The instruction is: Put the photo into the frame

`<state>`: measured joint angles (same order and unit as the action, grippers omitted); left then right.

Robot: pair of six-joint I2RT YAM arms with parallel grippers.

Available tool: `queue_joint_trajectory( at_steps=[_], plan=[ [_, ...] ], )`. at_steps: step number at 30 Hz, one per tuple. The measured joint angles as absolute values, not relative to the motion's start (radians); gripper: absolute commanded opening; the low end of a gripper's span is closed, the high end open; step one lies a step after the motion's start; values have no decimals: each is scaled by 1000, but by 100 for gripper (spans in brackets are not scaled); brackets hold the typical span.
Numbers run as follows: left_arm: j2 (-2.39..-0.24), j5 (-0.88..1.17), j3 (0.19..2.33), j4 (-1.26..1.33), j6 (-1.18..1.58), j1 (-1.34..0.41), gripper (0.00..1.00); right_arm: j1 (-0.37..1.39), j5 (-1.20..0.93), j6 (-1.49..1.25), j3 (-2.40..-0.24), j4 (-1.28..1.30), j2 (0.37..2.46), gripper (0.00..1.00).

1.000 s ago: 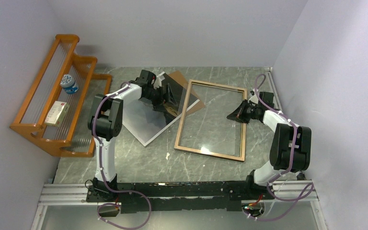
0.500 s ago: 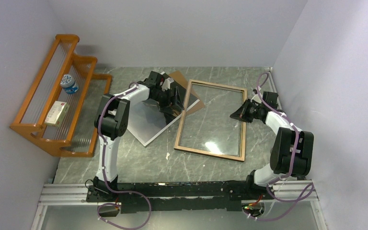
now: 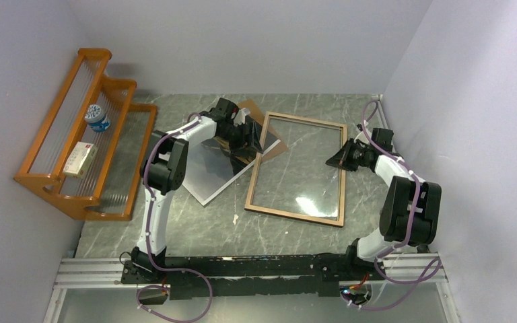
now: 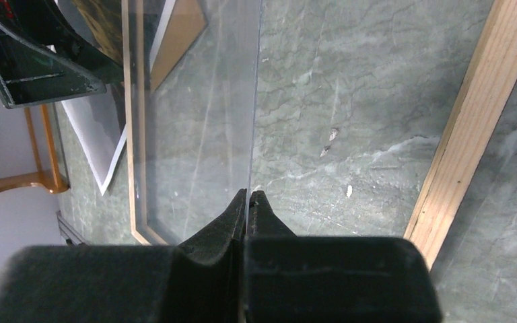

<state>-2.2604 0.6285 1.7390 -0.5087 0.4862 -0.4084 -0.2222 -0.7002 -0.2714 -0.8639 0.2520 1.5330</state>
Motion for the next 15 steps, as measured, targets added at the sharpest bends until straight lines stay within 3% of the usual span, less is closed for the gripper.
queue_joint_trajectory(
  at_steps=[15],
  plan=[
    [-2288, 606, 1789, -546, 483, -419, 78, -231, -699, -253, -880, 255, 1563, 0]
  ],
)
